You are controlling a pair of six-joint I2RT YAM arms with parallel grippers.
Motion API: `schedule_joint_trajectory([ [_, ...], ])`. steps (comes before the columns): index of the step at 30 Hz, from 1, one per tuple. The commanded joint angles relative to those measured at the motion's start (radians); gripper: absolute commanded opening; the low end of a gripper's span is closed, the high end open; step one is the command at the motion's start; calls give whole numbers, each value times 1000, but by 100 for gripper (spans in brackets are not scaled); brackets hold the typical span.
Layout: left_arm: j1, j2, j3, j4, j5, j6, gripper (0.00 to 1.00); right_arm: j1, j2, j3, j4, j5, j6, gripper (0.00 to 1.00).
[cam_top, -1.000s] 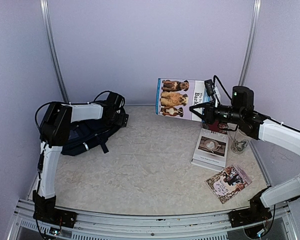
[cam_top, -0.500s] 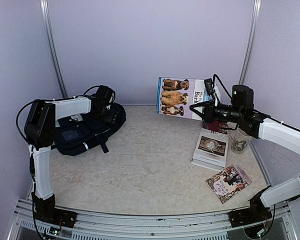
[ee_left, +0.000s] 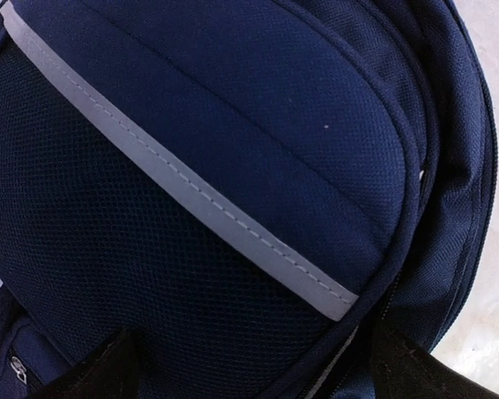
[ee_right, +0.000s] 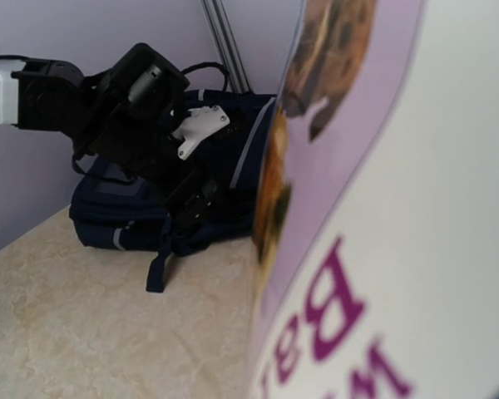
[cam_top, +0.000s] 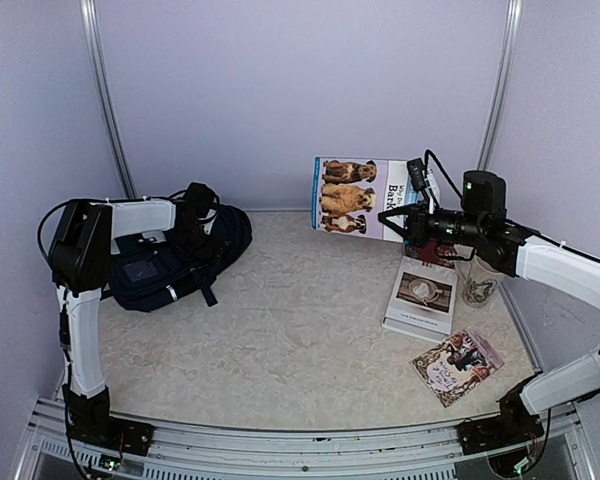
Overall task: Pack the student bag
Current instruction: Pick up the largest pocket of the bag from the student bag, then place the book in the largest pocket of the bag.
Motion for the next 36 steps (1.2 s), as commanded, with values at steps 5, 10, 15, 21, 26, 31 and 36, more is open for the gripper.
schedule_joint_trajectory([
  [5,-29,77,-7,5,-227,78,91,-11,6,32,52,-34,-2,0],
  [10,-61,86,-10,67,-389,104,58,-11,11,46,54,-47,3,0],
  [15,-61,-13,-72,184,-370,109,0,-11,13,46,50,-44,12,0],
  [21,-86,-195,-177,324,-194,129,0,-12,32,71,7,2,41,0],
  [26,-194,-457,-389,582,25,195,0,-13,80,97,-16,0,154,0],
  [31,-323,-626,-519,713,67,229,0,-3,187,73,96,-130,351,0],
  [36,-493,-657,-583,799,-4,270,0,68,300,116,92,-128,377,0],
])
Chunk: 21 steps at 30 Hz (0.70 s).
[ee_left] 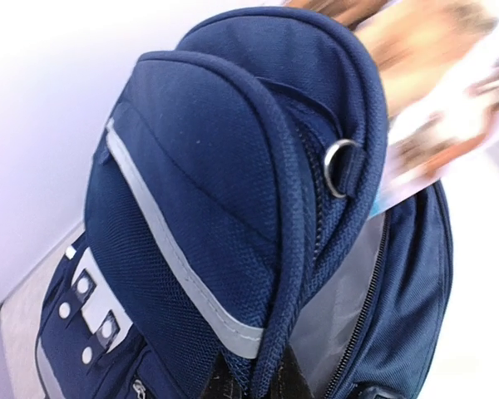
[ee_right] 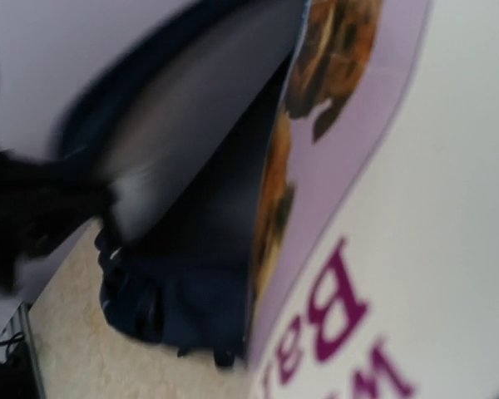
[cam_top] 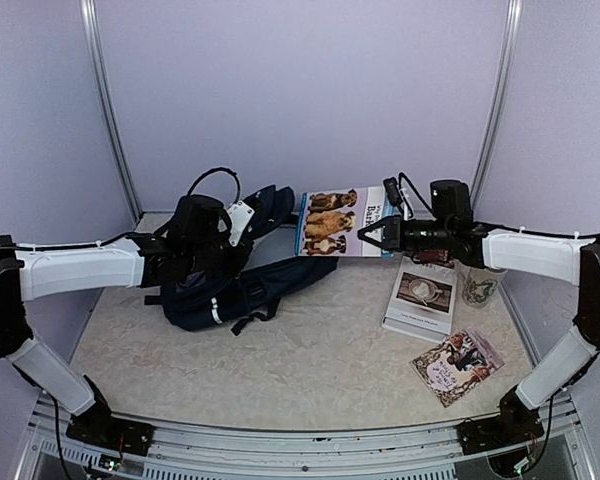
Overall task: Pack the student bag
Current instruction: Place the book in the largest pocket of the bag.
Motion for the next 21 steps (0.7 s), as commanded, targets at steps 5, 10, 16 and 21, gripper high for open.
schedule_joint_trajectory([
  [5,-179,-52,-48,347,-73,16,0,48,133,-21,92,-85,206,0],
  [10,-217,-31,-57,411,-57,-17,0,60,216,-116,238,-165,335,0],
  [16,-244,-33,-60,440,-28,-37,0,135,380,40,400,-149,437,0],
  [21,-234,-57,-73,405,-105,-42,0,198,575,296,422,-148,499,21],
])
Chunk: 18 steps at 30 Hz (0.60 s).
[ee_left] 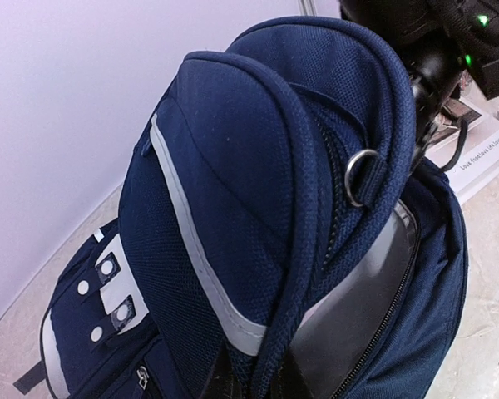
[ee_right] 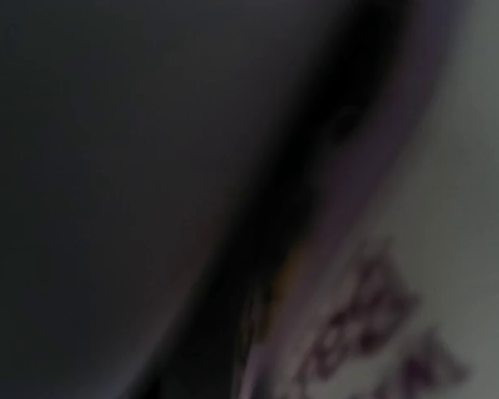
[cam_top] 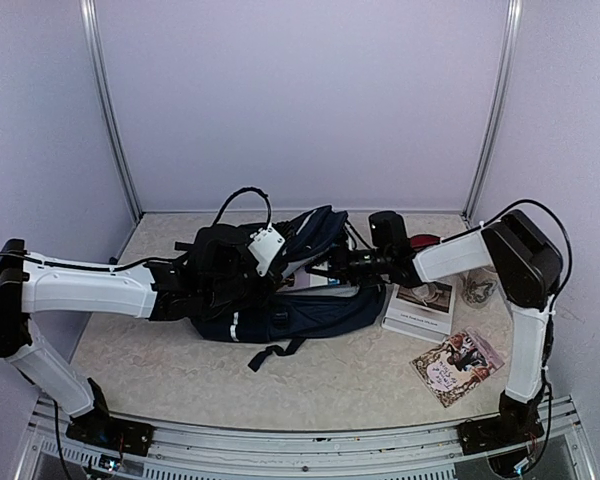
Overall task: Pack the student bag
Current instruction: Place the book in the largest pocket of the bag.
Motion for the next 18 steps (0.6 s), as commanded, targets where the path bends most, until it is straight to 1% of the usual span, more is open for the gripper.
schedule_joint_trajectory([
  [1,6,-68,15,204,-71,-24,0,51,118,190,88,-25,61,25],
  [2,13,-74,9,197,-85,-29,0,51,119,198,62,-13,43,29],
  [4,37,-86,-1,186,-104,-51,0,51,78,188,-34,43,-49,43],
  [7,86,-90,-20,179,-121,-94,0,51,-13,196,-289,164,-254,61],
  [9,116,-85,-23,172,-125,-112,0,51,-104,195,-455,268,-381,75],
  [10,127,-82,-26,170,-123,-108,0,51,-147,190,-518,333,-433,85],
  [11,133,-80,-31,173,-124,-102,0,51,-191,185,-596,429,-500,93],
  [12,139,-75,-36,178,-125,-94,0,51,-233,182,-647,493,-540,99],
  [14,149,-59,-37,175,-139,-83,0,51,-308,187,-744,604,-601,100],
  [18,172,-22,-22,145,-180,-91,0,50,-418,172,-935,814,-668,100],
])
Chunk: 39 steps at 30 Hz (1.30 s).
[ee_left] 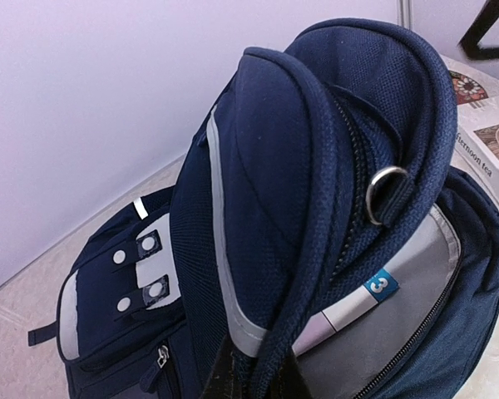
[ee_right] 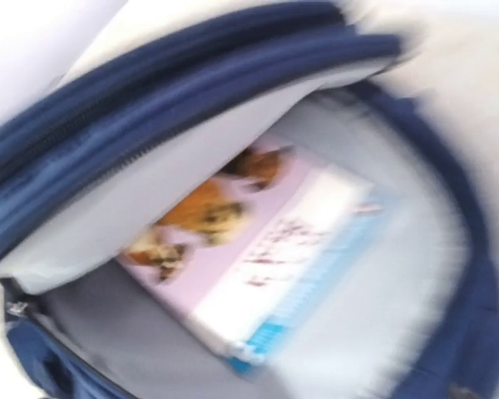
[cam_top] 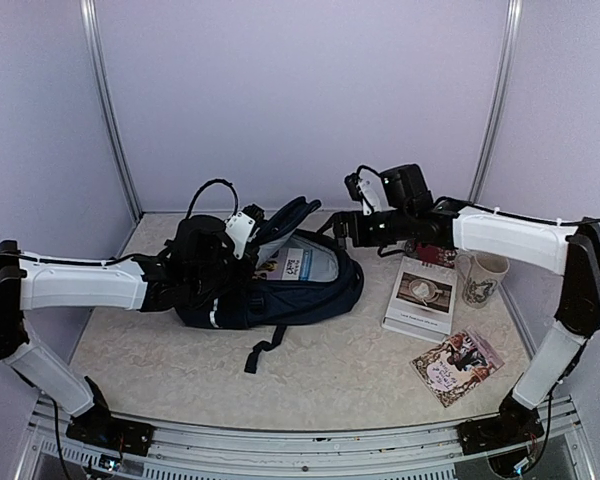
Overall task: Pack the student bag
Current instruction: Place the book in the largest pocket of the bag, then move the book to the center of the board.
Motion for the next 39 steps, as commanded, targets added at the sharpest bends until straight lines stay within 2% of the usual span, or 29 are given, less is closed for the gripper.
schedule_joint_trajectory([
  [1,34,18,28,106,-128,-18,0,-2,-108,-19,-317,349,-158,100],
  [5,48,54,28,99,-162,-38,0,-13,-130,-126,-466,539,-105,100],
  [8,50,67,21,103,-150,-38,0,-48,-149,-235,-448,515,-33,100],
  [13,48,54,2,132,-102,-34,0,-164,-249,-416,-295,429,85,100],
  [21,46,57,10,125,-98,-32,0,-224,-319,-540,-256,449,159,100],
  [26,45,71,31,119,-102,-22,0,-310,-343,-611,-152,326,183,100],
  [31,42,70,41,109,-107,-10,0,-325,-284,-615,-112,316,141,100],
  [33,42,73,43,104,-112,-9,0,-337,-250,-604,-100,255,111,99],
  [39,45,51,45,98,-110,-22,0,-329,-187,-561,-58,77,4,86],
])
